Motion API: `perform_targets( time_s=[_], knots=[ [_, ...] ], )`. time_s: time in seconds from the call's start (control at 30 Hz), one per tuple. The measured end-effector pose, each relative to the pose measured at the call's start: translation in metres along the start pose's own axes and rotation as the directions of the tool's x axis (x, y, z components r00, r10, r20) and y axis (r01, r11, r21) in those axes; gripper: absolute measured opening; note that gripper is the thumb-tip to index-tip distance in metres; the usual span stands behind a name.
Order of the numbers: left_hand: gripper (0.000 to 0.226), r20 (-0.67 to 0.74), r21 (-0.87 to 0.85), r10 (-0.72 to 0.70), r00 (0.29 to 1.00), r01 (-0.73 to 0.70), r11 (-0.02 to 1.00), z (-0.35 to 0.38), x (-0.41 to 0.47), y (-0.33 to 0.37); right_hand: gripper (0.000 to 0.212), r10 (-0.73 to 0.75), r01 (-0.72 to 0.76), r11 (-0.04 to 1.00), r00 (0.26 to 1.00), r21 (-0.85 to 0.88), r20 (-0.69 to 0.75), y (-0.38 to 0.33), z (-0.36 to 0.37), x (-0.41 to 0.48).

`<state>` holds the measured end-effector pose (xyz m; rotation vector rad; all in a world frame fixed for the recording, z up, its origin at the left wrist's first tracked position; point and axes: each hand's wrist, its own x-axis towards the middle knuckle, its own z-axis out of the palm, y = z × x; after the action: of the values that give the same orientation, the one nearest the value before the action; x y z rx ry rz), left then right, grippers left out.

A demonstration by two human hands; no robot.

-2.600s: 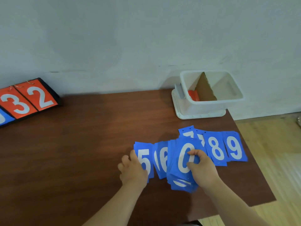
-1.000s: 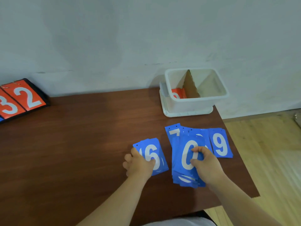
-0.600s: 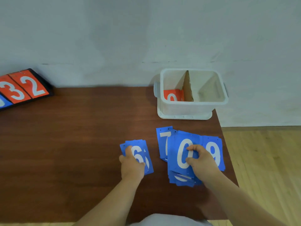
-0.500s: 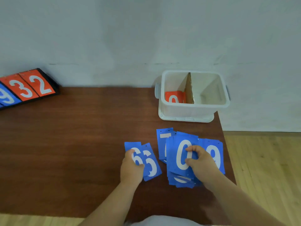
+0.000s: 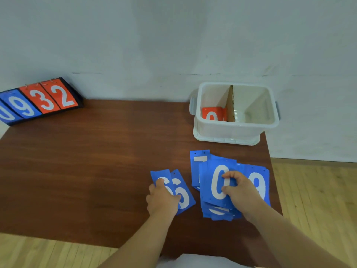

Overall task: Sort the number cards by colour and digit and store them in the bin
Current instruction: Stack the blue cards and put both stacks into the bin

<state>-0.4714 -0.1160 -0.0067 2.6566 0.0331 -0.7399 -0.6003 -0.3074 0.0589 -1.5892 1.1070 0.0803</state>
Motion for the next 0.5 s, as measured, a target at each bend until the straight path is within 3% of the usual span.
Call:
perform_targets(
  time_s=[0.17,0.37,0.5],
  knots=[
    [0.092,0.056,0.113,0.004,0.998,-0.010,0.994,0.008,-0.001,0.015,0.029,0.036,-0.035,0.999,0.997,0.016,-0.064,0.007,0.007,-0.002],
    [0.087,0.132,-0.035,0.003,0.991,0.002,0.999,0.007,0.006,0.021,0.029,0.091,-0.086,0.995,0.990,0.047,-0.109,0.014,0.021,-0.005],
    [0.085,0.122,-0.069,0.092,0.988,-0.084,0.994,0.006,0.014,0.012,0.028,0.114,-0.106,0.992,0.987,0.067,-0.116,0.014,0.030,-0.007]
  ],
)
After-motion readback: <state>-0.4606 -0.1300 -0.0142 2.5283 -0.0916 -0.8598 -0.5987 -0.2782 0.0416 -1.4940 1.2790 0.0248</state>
